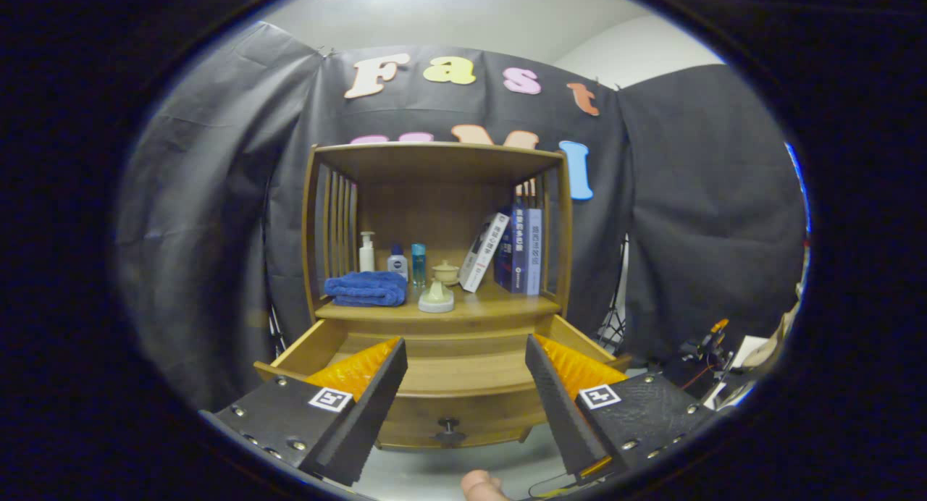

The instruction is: Pull open the drawer, take out the items inside it, and place them on the countertop above the cabinet.

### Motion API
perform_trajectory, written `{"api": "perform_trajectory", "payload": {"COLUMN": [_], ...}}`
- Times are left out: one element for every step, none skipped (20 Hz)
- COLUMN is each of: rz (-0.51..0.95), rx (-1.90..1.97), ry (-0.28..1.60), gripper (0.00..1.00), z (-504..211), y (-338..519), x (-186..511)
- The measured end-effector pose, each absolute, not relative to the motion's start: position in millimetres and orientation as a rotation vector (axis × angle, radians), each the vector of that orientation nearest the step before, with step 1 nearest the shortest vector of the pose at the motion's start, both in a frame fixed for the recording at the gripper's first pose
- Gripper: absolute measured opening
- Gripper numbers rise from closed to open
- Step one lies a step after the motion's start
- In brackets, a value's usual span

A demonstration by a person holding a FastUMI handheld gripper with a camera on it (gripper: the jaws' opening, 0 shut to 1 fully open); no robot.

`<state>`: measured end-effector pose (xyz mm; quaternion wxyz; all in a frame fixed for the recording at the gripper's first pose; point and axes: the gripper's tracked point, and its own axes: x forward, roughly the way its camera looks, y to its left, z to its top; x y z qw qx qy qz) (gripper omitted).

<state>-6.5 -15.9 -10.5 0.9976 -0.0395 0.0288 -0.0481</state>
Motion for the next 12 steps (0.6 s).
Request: {"api": "perform_trajectory", "payload": {"rz": [-0.093, -0.092, -0.086, -0.08, -0.07, -0.066, -0.054, -0.043, -0.039, -0.031, -0.025, -0.02], "rx": [-0.079, -0.082, -0.085, -0.086, -0.09, -0.094, -0.097, -0.103, -0.109, -0.113, -0.117, -0.12], "ry": [0.055, 0.073, 0.072, 0.07, 0.081, 0.09, 0.093, 0.095, 0.1, 0.107, 0.115, 0.115], "gripper": [0.98, 0.98, 0.98, 0.98, 0.98, 0.98, 0.98, 0.98, 0.98, 0.98, 0.98, 0.98], "z": [-19, -32, -41, -49, -61, -72, -80, -87, -95, -103, -109, -114], "y": [-19, -23, -25, -25, -23, -22, -19, -15, -13, -11, -8, -6], "x": [-11, -17, -22, -24, -25, -27, -28, -27, -26, -25, -23, -21]}}
